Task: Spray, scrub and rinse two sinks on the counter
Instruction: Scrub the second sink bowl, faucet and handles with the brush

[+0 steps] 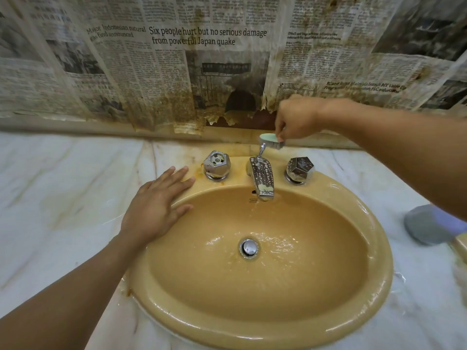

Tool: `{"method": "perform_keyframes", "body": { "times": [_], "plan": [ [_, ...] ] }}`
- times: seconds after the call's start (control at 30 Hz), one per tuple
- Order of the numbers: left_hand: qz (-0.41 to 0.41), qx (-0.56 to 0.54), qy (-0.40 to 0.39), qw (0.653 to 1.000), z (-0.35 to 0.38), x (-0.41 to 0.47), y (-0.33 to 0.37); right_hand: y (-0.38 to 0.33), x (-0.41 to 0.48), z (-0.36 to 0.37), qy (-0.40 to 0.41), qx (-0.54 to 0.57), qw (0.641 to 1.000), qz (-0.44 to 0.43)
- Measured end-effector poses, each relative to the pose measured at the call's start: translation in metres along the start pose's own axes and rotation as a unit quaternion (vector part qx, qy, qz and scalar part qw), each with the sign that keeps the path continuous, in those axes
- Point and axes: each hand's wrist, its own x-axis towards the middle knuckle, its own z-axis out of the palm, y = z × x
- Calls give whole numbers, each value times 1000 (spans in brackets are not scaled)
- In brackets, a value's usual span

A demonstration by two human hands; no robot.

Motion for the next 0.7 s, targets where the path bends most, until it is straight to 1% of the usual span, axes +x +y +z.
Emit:
{"method": "perform_keyframes", "body": {
  "times": [0.1,0.2,0.27,0.33,0.47,0.53,0.63,0.7],
  "plan": [
    [-7,2,-6,1000,-2,-1,3,-32,-14,-21,48,-64,997,11],
    [-9,16,-26,999,-4,-4,5,-66,-23,-41,90,-77,993,10],
    [-12,34,-53,998,-5,-9,7,-90,-21,-43,75,-41,996,8],
    [-17,54,-73,996,-5,-16,10,-112,-15,-29,48,16,998,30],
    [-4,71,-75,995,-7,-32,11,-138,-4,17,26,108,983,149],
    [4,70,-77,995,-9,-38,9,-146,-7,30,23,125,975,183],
    [3,62,-76,995,-13,-48,5,-162,-24,48,21,162,964,208],
    [-11,43,-77,996,-15,-53,1,-170,-37,65,53,219,947,229]
  ]
}}
